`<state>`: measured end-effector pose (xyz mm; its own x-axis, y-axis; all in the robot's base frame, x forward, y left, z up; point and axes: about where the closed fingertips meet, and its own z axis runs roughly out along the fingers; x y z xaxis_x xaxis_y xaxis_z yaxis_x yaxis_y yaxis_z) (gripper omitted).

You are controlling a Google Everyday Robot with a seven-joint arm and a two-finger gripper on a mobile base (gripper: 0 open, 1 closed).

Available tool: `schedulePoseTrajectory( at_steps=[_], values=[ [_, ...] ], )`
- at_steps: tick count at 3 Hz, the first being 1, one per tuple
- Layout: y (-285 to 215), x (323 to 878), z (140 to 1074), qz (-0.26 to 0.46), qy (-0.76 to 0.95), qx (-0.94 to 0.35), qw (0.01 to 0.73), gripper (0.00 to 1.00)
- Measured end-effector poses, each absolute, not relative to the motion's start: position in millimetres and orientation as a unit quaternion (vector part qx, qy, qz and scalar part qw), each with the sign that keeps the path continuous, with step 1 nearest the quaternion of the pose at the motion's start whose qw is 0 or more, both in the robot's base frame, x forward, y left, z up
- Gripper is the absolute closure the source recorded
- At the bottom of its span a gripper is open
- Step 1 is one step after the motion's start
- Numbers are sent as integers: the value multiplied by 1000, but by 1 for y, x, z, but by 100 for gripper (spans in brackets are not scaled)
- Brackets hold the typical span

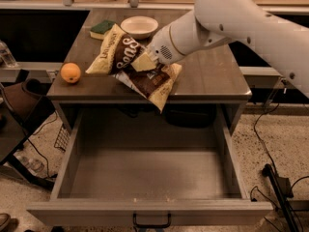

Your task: Place brown chip bag into top drawer

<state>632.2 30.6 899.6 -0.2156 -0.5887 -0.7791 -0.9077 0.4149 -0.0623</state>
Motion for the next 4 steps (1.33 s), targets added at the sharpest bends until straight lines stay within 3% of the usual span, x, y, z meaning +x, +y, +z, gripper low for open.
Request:
schedulePoseTrajectory(
  at_steps=[4],
  values=[
    [7, 578, 963, 171, 742, -482, 433, 100]
  ],
)
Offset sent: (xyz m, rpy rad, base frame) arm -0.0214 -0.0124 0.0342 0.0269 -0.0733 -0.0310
